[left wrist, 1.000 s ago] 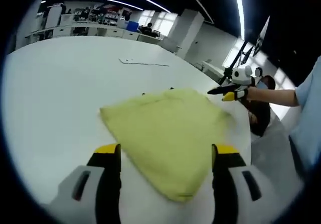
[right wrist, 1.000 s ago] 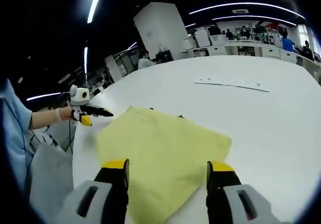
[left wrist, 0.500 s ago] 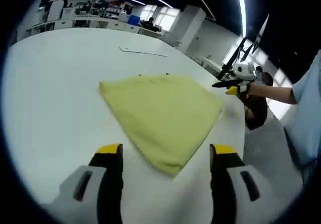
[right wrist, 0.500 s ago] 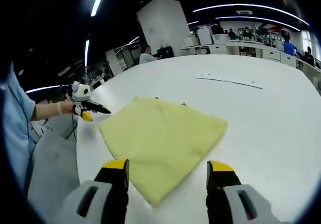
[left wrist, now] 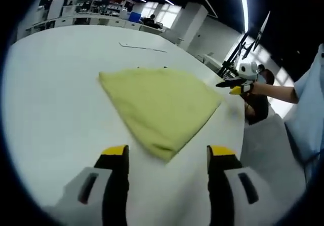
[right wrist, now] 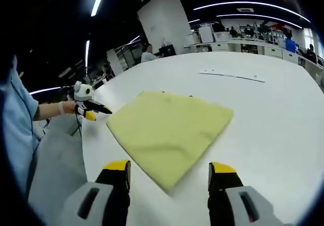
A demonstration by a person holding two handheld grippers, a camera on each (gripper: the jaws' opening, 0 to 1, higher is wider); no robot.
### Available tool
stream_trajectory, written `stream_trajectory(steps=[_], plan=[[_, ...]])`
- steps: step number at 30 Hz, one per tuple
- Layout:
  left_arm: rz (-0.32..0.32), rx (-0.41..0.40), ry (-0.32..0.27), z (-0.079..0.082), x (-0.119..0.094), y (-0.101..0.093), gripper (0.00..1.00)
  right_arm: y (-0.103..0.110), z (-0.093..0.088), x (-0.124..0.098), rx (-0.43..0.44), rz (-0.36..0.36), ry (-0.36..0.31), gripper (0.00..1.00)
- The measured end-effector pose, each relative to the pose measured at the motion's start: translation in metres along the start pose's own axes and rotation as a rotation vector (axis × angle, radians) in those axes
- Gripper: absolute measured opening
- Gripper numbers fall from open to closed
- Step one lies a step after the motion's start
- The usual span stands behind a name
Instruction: Fold the garment on the visible template until the final outline fits inside the template.
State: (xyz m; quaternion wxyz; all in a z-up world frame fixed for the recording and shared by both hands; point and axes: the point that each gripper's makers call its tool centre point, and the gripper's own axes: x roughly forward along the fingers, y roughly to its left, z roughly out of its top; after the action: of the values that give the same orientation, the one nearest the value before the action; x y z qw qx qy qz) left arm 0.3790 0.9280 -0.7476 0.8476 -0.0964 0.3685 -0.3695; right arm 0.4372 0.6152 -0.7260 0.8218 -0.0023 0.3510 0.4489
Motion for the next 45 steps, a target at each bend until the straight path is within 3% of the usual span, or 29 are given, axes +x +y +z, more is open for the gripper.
stream_trajectory(steps=[16,23,29,39,45], plan=[[0.02,-0.039,-0.009,-0.011,0.003,0.0,0.35,0.01,-0.021,-0.001,0.023,0.017,0.034,0.53],[0.023,-0.066,-0.026,-0.014,0.005,0.0,0.23,0.01,-0.037,0.001,0.061,0.008,0.059,0.35],[0.021,-0.072,-0.023,-0.015,0.006,0.003,0.16,0.009,-0.038,0.003,0.087,0.001,0.048,0.21],[0.024,-0.074,-0.028,-0.014,0.007,0.005,0.12,0.006,-0.036,0.004,0.082,-0.007,0.042,0.06],[0.03,-0.076,-0.03,-0.016,0.01,0.006,0.02,0.004,-0.035,0.002,0.083,-0.015,0.037,0.0]])
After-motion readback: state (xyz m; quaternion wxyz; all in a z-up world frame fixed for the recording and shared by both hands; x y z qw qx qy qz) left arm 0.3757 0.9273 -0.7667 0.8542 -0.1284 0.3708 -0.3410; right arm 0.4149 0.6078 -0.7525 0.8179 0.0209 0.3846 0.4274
